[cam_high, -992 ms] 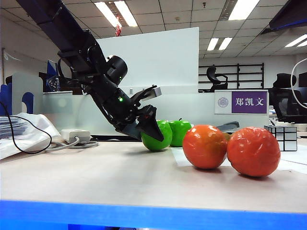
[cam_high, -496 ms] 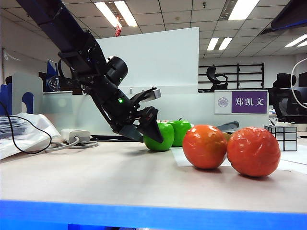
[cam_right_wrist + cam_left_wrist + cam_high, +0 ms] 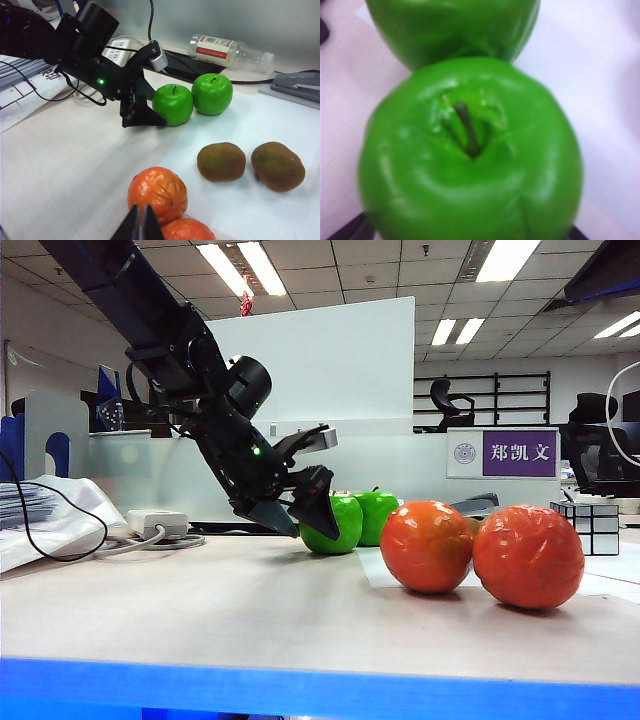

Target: Put the same fruits together.

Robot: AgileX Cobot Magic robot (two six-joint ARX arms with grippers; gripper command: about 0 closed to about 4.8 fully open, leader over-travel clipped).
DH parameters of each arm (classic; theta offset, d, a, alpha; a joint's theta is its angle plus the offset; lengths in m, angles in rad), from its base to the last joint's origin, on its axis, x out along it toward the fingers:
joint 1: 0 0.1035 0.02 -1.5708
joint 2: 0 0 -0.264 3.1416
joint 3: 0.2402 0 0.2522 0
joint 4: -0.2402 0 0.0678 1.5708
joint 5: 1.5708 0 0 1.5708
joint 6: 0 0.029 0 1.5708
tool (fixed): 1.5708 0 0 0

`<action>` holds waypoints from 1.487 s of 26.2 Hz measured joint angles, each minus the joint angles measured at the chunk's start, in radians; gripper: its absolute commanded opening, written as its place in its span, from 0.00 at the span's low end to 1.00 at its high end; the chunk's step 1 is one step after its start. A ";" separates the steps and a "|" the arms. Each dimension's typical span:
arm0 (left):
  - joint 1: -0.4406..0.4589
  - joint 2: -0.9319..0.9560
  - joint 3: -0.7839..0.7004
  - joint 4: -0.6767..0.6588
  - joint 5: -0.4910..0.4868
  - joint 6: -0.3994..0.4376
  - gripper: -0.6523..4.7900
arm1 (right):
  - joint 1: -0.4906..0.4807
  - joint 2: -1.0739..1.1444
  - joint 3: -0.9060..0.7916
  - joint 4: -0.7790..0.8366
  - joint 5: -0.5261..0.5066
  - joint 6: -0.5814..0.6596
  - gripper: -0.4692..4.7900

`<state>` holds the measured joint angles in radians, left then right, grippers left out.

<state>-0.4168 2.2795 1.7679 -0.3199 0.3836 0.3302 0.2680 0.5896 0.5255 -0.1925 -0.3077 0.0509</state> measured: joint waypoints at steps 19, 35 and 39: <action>0.042 -0.317 0.000 -0.178 -0.097 0.153 0.79 | 0.000 0.022 0.056 0.128 -0.006 0.034 0.13; 0.105 -0.783 0.000 -0.397 -0.099 0.140 0.11 | -0.001 -0.089 0.205 0.180 -0.002 0.076 0.13; 0.105 -0.906 -0.001 -0.401 -0.116 0.122 0.11 | -0.001 -0.163 0.256 0.159 0.000 0.076 0.13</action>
<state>-0.3122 1.3731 1.7672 -0.7204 0.2676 0.4519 0.2668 0.4271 0.7818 -0.0330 -0.3077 0.1272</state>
